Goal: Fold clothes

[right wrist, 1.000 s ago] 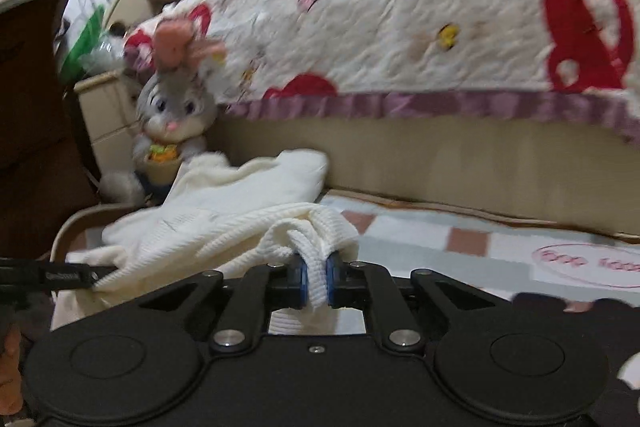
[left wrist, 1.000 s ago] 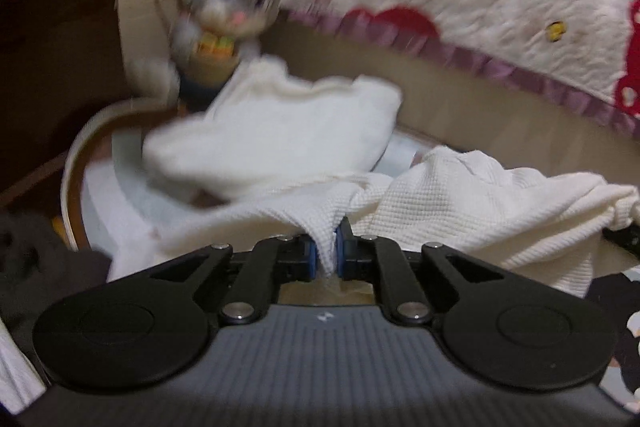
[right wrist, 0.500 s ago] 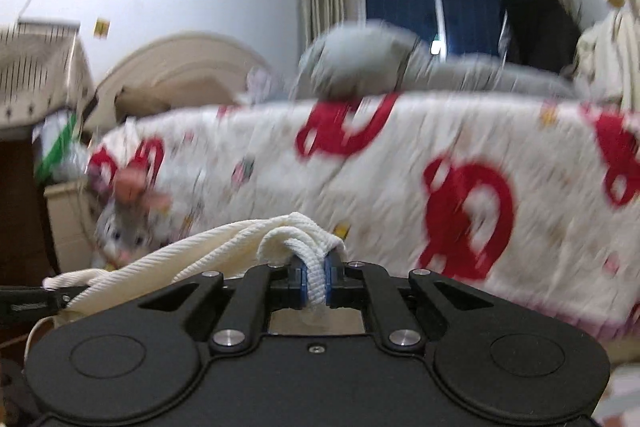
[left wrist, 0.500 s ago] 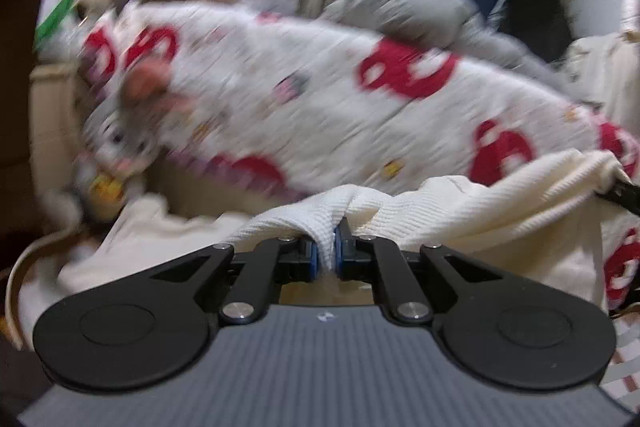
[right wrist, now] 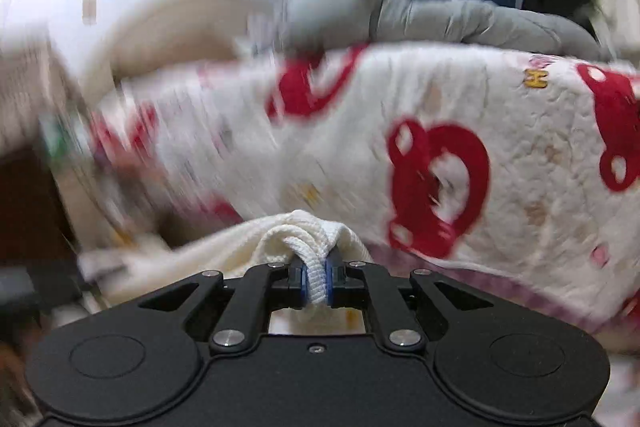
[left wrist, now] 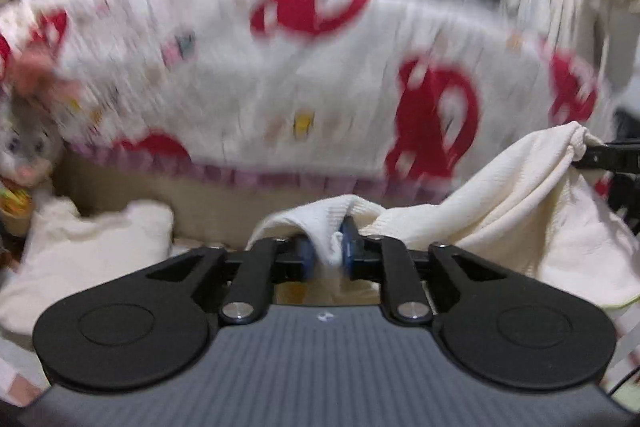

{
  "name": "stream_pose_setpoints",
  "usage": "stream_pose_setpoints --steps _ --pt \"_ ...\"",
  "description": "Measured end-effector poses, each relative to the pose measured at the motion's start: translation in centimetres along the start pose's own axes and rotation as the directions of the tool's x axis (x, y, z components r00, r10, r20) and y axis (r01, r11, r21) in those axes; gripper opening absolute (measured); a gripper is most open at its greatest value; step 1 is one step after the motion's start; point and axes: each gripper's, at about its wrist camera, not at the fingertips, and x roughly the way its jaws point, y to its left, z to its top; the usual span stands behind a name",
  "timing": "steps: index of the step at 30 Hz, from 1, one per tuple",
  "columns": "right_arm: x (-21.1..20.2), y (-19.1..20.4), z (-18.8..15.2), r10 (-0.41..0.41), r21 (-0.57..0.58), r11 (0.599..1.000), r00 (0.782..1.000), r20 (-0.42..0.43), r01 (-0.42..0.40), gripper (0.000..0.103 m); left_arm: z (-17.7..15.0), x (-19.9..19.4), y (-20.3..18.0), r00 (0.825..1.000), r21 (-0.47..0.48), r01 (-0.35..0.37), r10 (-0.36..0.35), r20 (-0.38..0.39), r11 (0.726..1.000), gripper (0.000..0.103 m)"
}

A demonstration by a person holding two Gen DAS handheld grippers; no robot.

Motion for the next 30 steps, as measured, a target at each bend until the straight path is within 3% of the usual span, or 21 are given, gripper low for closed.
stream_pose_setpoints --steps 1,2,4,5,8,11,13,16,18,20,22,24,26,28,30 --pt "3.0 -0.3 -1.4 -0.055 -0.057 0.997 0.997 -0.046 0.053 0.018 -1.1 2.6 0.3 0.999 0.003 -0.03 0.03 -0.042 1.0 0.039" --pt "6.0 -0.7 -3.0 -0.113 -0.112 0.988 0.989 -0.091 0.102 0.028 -2.1 5.3 0.5 0.995 0.007 -0.059 0.059 -0.084 0.998 0.039" --pt "12.0 -1.5 -6.1 -0.231 -0.226 0.955 0.958 -0.169 0.191 0.028 -4.7 7.6 1.4 0.992 -0.007 -0.035 0.034 -0.123 0.999 0.039" --pt "13.7 -2.1 -7.4 -0.239 -0.239 0.952 0.95 -0.199 0.189 0.028 -6.2 7.7 2.1 0.992 -0.027 0.002 -0.005 -0.123 1.0 0.04" --pt "17.1 -4.0 -11.4 -0.195 -0.199 0.97 0.937 -0.29 0.14 0.029 -11.0 7.5 4.3 0.987 -0.078 0.079 -0.089 -0.136 0.994 0.042" --pt "17.1 -4.6 -14.8 -0.159 -0.149 0.983 0.917 -0.366 0.11 0.031 -14.2 8.1 5.7 0.954 -0.079 0.083 -0.103 -0.282 0.993 0.042" --pt "16.2 -4.6 -16.9 -0.131 -0.137 0.987 0.902 -0.41 0.081 0.035 -14.3 7.8 5.6 0.935 -0.059 0.116 -0.129 -0.331 0.991 0.042" --pt "14.9 -4.6 -19.3 -0.099 -0.123 0.991 0.884 -0.456 0.048 0.043 -14.3 7.4 5.5 0.906 -0.119 0.219 -0.247 -0.342 0.968 0.06" --pt "14.3 -4.6 -20.2 -0.077 -0.106 0.994 0.874 -0.48 0.03 0.045 -14.7 7.5 4.6 0.894 -0.088 0.256 -0.27 -0.357 0.963 0.06" --pt "13.9 -4.6 -20.9 -0.05 -0.08 0.997 0.862 -0.504 0.011 0.047 -15.6 7.6 3.1 0.889 -0.001 0.269 -0.249 -0.385 0.963 0.064" --pt "14.3 -4.5 -21.3 -0.017 -0.049 0.999 0.855 -0.518 -0.01 0.047 -17.0 7.7 1.1 0.889 0.139 0.239 -0.16 -0.429 0.961 0.069" --pt "14.4 -4.3 -21.6 0.088 0.012 0.995 0.839 -0.537 -0.096 0.046 -18.6 8.1 -0.7 0.88 0.258 0.243 -0.101 -0.464 0.935 0.07" --pt "14.5 -4.1 -21.9 0.187 0.072 0.982 0.819 -0.542 -0.176 0.046 -20.0 8.9 -1.5 0.865 0.306 0.243 -0.063 -0.498 0.92 0.071" --pt "14.7 -3.9 -22.6 0.213 0.091 0.977 0.815 -0.54 -0.195 0.047 -20.4 10.1 -1.6 0.87 0.313 0.209 -0.029 -0.493 0.926 0.07" --pt "15.4 -3.8 -23.1 0.2 0.085 0.979 0.816 -0.542 -0.183 0.047 -20.4 11.1 -1.3 0.877 0.308 0.18 -0.011 -0.48 0.934 0.047"
